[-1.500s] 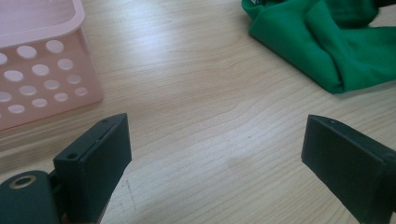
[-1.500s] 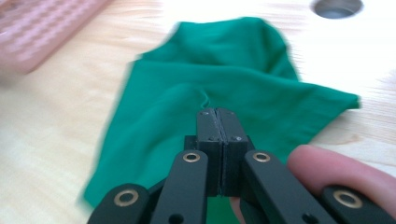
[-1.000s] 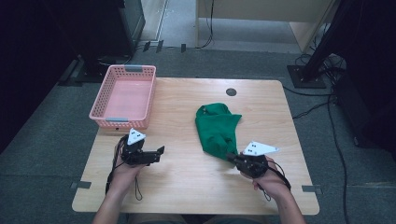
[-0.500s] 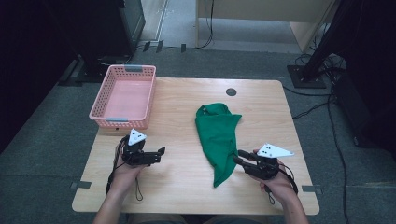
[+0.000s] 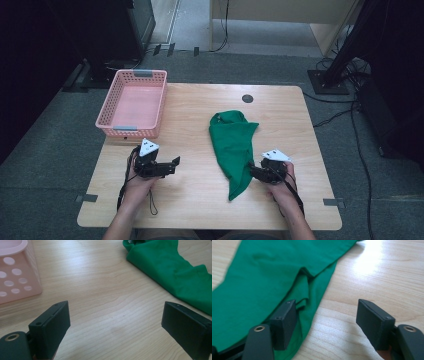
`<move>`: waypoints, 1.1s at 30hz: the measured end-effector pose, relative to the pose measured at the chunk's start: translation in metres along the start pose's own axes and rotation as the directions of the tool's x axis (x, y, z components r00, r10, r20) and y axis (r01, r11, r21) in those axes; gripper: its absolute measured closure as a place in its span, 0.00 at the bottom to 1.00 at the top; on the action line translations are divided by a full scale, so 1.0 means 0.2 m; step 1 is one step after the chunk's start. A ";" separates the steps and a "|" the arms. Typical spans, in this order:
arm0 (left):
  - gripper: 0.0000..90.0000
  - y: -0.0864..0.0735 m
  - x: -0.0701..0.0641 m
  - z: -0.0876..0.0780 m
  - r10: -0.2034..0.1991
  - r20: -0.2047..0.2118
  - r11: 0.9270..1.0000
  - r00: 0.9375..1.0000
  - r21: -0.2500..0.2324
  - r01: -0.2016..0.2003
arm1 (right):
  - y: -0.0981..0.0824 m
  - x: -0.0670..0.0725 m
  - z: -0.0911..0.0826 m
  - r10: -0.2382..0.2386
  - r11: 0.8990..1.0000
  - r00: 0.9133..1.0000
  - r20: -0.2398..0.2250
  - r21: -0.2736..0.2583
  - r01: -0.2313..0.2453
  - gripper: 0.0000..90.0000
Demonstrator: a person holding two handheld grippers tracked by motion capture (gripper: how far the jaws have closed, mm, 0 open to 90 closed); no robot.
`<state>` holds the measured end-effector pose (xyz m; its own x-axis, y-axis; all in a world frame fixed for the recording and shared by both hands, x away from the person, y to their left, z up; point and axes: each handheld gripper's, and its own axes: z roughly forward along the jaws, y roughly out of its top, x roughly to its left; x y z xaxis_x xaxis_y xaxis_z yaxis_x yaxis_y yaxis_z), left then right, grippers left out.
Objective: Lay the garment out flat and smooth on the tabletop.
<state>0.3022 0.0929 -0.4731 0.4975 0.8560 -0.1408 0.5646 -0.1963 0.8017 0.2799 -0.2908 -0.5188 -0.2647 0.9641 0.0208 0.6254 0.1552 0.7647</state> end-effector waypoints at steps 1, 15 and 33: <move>0.10 0.00 -0.01 0.01 -0.002 -0.004 1.000 1.000 -0.005 0.002 | 0.00 0.01 0.01 -0.002 1.000 1.000 0.014 0.008 0.002 0.36; 0.10 0.05 -0.33 0.18 0.009 0.060 1.000 0.998 -0.007 -0.009 | -0.01 0.02 0.03 0.014 1.000 1.000 0.001 0.010 -0.014 0.35; 0.13 0.21 -0.76 0.52 0.183 0.043 0.981 0.982 0.052 -0.185 | -0.01 -0.02 0.03 0.020 1.000 0.998 0.053 0.003 -0.020 0.33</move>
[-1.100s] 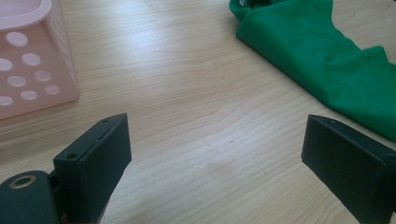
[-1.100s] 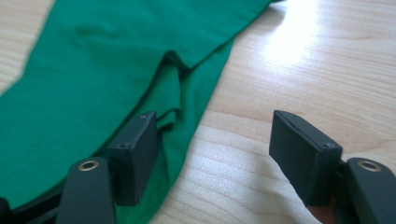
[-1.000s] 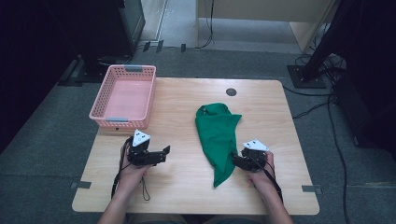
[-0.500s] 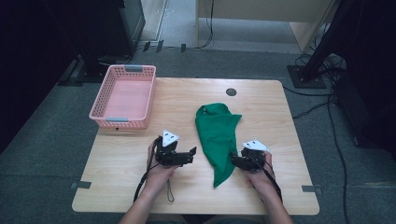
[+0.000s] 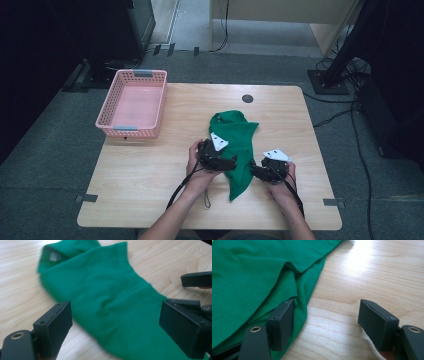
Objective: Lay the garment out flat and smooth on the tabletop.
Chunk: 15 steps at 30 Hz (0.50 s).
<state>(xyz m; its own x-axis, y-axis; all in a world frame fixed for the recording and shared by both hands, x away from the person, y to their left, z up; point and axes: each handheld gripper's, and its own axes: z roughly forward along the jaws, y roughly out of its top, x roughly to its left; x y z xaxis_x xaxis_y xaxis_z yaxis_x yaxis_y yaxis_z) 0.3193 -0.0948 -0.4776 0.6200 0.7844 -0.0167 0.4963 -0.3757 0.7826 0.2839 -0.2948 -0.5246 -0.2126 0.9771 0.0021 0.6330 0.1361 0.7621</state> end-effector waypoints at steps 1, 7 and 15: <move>0.13 0.01 -0.02 0.02 0.014 0.000 1.000 1.000 0.004 -0.014 | 0.00 0.00 0.00 0.012 1.000 1.000 -0.003 0.003 -0.012 0.33; 0.40 0.06 -0.10 0.13 0.071 -0.017 0.997 0.997 0.000 -0.071 | 0.00 -0.01 0.00 0.028 1.000 1.000 -0.012 0.007 -0.028 0.33; 0.45 0.08 -0.13 0.24 0.067 0.015 0.997 0.998 0.038 -0.067 | 0.00 -0.01 0.00 0.026 1.000 1.000 -0.012 0.006 -0.026 0.33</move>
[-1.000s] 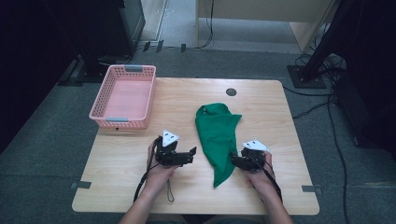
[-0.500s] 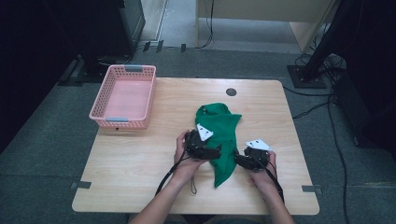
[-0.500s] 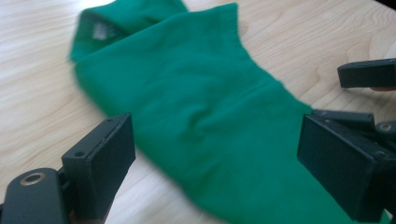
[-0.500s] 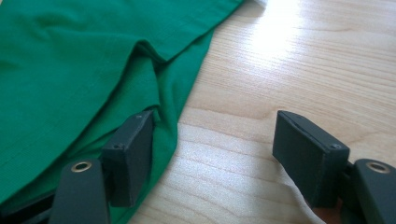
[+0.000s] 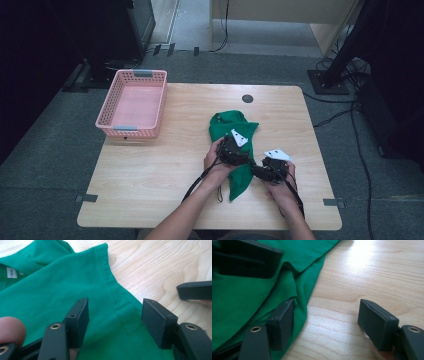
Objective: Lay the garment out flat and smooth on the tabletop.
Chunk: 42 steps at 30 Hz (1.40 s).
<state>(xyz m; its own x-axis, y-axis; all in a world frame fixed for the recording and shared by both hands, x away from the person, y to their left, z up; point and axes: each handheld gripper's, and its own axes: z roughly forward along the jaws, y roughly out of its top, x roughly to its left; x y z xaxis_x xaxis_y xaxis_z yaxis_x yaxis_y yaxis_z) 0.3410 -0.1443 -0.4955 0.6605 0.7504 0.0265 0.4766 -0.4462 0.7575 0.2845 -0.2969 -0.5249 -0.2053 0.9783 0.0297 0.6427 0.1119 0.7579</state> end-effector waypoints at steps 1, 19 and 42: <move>0.48 0.00 0.00 0.01 0.006 -0.009 1.000 1.000 0.005 -0.006 | 0.00 0.00 0.00 0.000 1.000 1.000 0.000 0.000 0.000 0.33; 1.00 -0.11 0.20 -0.15 -0.082 -0.010 0.996 0.997 -0.035 0.082 | 0.00 0.00 0.00 0.000 1.000 1.000 0.000 0.000 0.000 0.33; 0.77 -0.47 0.56 -0.51 -0.450 -0.045 0.889 0.892 -0.114 0.442 | 0.00 0.00 0.00 0.004 1.000 1.000 0.005 0.001 -0.004 0.33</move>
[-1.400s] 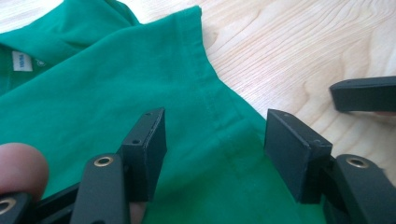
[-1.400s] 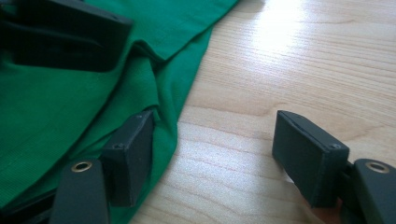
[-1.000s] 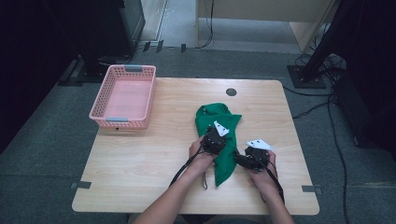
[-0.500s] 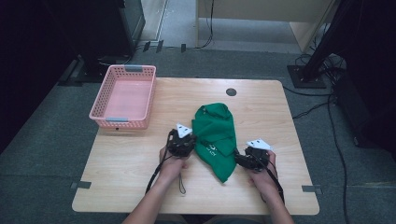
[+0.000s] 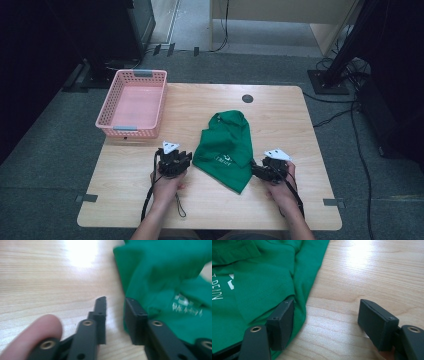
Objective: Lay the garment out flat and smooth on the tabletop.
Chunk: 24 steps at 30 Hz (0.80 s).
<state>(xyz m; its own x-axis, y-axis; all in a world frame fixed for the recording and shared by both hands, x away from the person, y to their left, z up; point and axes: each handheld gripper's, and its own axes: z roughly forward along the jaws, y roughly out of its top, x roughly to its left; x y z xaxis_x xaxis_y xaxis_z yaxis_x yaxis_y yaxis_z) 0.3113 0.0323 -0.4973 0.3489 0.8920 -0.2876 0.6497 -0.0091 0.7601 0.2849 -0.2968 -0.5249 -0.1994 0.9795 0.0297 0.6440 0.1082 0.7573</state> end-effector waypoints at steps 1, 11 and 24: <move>0.72 0.01 -0.02 0.00 0.004 0.016 1.000 1.000 -0.011 -0.004 | 0.00 0.00 0.00 -0.001 1.000 1.000 0.000 0.000 0.001 0.33; 0.40 0.16 -0.37 0.21 0.239 -0.024 0.971 0.971 -0.003 -0.239 | 0.00 0.00 0.00 -0.001 1.000 1.000 0.000 0.001 0.001 0.33; 0.96 0.18 -0.19 0.31 0.215 -0.156 0.976 0.964 0.077 -0.206 | 0.00 0.00 0.00 -0.005 1.000 1.000 -0.003 0.000 0.005 0.33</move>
<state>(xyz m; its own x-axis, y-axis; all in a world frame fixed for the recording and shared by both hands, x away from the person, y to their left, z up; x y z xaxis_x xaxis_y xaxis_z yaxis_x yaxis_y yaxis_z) 0.3631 -0.0304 -0.4949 0.3709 0.9284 -0.0226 0.6139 -0.2268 0.7561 0.2843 -0.2978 -0.5249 -0.2050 0.9784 0.0284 0.6434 0.1128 0.7572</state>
